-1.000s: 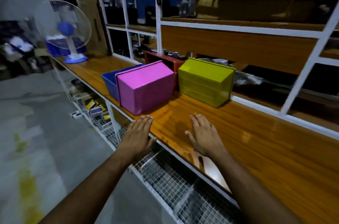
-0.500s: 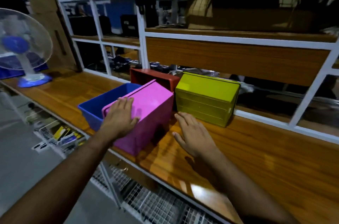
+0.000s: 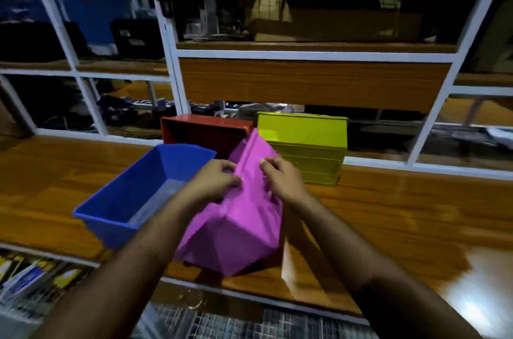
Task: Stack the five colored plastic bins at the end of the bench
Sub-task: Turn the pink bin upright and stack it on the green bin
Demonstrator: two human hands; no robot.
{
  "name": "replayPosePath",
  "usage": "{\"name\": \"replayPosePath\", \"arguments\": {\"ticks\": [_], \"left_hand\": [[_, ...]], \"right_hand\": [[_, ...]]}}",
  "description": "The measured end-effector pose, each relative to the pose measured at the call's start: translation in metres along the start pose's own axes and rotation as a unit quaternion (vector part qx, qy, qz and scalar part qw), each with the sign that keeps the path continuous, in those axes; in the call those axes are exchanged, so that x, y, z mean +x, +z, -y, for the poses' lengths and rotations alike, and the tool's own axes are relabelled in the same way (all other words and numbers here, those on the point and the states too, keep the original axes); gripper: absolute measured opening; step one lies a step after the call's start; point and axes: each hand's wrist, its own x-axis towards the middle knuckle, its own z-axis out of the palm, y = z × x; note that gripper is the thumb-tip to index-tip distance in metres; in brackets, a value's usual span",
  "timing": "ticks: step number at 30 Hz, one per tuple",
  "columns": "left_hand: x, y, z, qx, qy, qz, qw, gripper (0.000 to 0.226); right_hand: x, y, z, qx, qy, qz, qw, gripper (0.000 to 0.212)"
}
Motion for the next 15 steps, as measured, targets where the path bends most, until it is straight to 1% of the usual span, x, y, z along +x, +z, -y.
{"name": "replayPosePath", "arguments": {"ticks": [1,3,5,7,8,9,10,11,12,13,14,15], "left_hand": [[-0.002,0.014,-0.005,-0.045,0.004,0.030,0.999,0.021],[0.001,0.036,-0.007,-0.109,0.018,0.079,0.991,0.025],[0.005,0.057,-0.010,-0.153,0.020,0.127,0.980,0.030],[0.010,0.073,-0.011,-0.155,0.027,0.177,0.972,0.027],[0.014,0.079,-0.009,-0.133,0.039,0.191,0.972,0.026],[0.019,0.081,-0.004,-0.096,0.057,0.185,0.976,0.028],[0.025,0.083,0.004,-0.036,0.078,0.154,0.984,0.034],[0.033,0.081,0.015,0.050,0.093,0.100,0.989,0.041],[0.039,0.075,0.027,0.151,0.100,0.031,0.983,0.048],[0.043,0.066,0.039,0.245,0.094,-0.035,0.964,0.053],[0.045,0.056,0.051,0.317,0.078,-0.087,0.941,0.055],[0.047,0.046,0.063,0.359,0.050,-0.119,0.924,0.054]], "right_hand": [[0.002,0.000,-0.004,0.034,0.032,0.004,0.999,0.030],[0.003,-0.004,-0.009,0.080,0.082,-0.002,0.993,0.030],[0.005,-0.019,-0.022,0.089,0.123,-0.004,0.988,0.028],[0.005,-0.031,-0.036,0.049,0.152,-0.012,0.987,0.023],[0.004,-0.036,-0.042,0.031,0.163,-0.022,0.986,0.018],[0.002,-0.039,-0.048,0.023,0.173,-0.030,0.984,0.013],[-0.001,-0.042,-0.055,0.031,0.186,-0.035,0.981,0.010],[-0.004,-0.044,-0.063,0.042,0.199,-0.037,0.978,0.011],[-0.008,-0.045,-0.069,0.051,0.210,-0.040,0.976,0.012],[-0.012,-0.047,-0.075,0.052,0.217,-0.043,0.974,0.013],[-0.016,-0.049,-0.082,0.048,0.220,-0.046,0.973,0.012],[-0.020,-0.051,-0.088,0.044,0.223,-0.049,0.973,0.010]]}}
